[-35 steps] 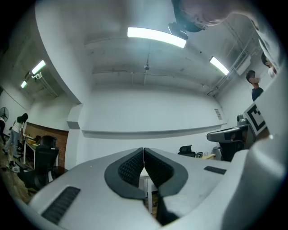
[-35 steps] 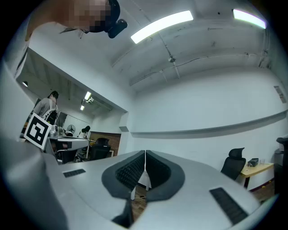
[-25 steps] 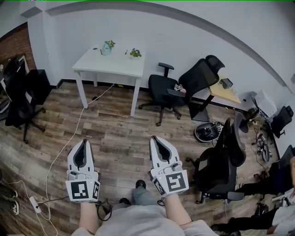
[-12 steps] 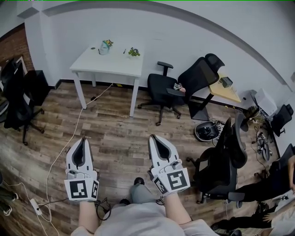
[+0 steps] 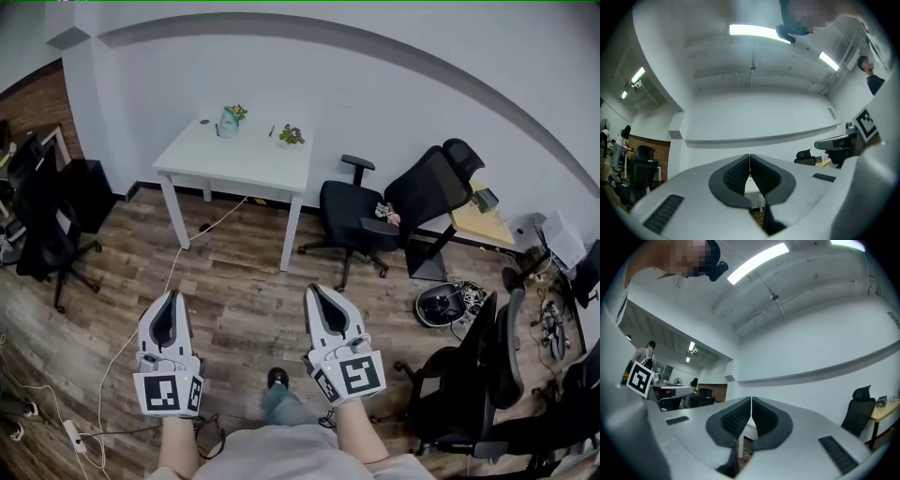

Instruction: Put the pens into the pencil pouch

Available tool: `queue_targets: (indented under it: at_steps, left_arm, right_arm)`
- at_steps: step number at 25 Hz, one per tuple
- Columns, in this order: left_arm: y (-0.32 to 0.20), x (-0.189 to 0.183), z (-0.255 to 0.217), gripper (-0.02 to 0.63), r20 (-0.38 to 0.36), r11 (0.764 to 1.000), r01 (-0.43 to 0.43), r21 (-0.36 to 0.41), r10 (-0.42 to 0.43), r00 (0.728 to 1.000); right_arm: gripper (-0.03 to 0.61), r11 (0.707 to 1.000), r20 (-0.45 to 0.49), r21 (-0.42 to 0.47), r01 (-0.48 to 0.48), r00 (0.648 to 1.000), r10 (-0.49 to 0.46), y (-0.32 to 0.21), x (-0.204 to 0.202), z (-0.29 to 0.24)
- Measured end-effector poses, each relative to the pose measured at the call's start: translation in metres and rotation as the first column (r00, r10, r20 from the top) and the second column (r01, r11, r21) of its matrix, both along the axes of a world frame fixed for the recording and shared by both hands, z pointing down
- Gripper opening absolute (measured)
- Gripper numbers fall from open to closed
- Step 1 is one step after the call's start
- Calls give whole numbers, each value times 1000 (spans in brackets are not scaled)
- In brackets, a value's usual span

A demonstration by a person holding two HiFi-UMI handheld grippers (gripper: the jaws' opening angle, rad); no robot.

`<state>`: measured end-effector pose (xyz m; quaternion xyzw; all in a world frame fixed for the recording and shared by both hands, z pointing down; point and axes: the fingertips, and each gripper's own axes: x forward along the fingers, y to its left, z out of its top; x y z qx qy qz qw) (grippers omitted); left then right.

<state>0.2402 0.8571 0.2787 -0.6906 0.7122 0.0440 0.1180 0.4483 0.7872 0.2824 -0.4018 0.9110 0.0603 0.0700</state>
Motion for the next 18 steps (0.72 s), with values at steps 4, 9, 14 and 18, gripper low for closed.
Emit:
queue_targets:
  at_steps: [4,9,14,18]
  left_arm:
    - [-74,-5,-16,25,5,1000,19,8,-19,1000]
    - [-162,-5,-33,25,15,999,33,33,-33,999]
    - [-221,-1,-32,25,27,999,42,31,-43,999]
    - [-249,-9,-21,25,26,999,55,0,-55,998]
  right_arm:
    - [28,999,-8,15,44,999,-44,-77,-14,-15]
    - [28,997,2,38,70,998,-70,-169,-19,-33]
    - [28,996,7,25,85,996,-85,-231,-20,-27]
    - [28,994,11,-4,108,994,-108,-265,-32,-16]
